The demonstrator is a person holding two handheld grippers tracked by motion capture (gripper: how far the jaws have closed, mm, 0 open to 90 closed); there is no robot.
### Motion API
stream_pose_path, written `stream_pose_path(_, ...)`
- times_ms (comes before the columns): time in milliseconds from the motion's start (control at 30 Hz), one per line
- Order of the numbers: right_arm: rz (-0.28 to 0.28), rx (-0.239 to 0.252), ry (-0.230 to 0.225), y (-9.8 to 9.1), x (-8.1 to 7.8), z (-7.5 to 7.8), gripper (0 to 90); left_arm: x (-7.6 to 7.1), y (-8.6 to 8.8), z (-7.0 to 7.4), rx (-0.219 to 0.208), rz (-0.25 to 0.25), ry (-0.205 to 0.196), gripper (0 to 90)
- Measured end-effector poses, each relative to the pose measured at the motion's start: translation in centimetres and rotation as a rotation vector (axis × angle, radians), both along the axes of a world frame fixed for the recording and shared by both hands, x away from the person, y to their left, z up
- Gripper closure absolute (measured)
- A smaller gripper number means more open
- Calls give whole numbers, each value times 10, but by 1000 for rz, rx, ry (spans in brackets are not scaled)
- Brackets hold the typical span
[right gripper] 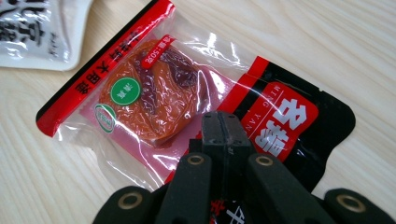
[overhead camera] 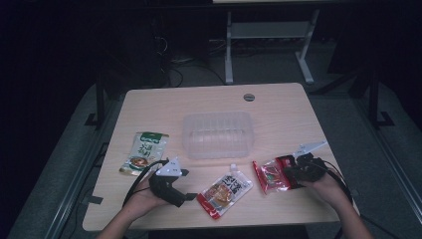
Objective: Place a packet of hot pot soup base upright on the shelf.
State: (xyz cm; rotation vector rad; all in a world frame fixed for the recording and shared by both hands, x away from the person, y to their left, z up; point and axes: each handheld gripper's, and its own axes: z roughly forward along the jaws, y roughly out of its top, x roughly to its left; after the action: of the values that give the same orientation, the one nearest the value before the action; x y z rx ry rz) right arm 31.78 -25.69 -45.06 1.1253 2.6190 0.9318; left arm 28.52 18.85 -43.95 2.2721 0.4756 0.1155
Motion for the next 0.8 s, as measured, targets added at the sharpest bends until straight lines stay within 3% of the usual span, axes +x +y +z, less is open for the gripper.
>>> stream_pose_path(267, 58, 5, 0, 19, 6, -1, 895, -6, -4, 4, -12, 13, -5, 145)
stream_pose_path(433, 70, 2, -9, 21, 8, 3, 881, -6, -15, 12, -53, 9, -7, 250)
stream_pose_path(600, 37, 62, -16, 12, 8, 10, 773, -2, -36, 18, -69, 2, -2, 447)
stream_pose_path(667, 26, 64, -17, 10, 8, 11, 695, 2, -44, 19, -82, 5, 18, 581)
stream_pose_path(800, 9, 75, -26, 7, 7, 11, 578, 11, -63, 22, -84, -2, 26, 745)
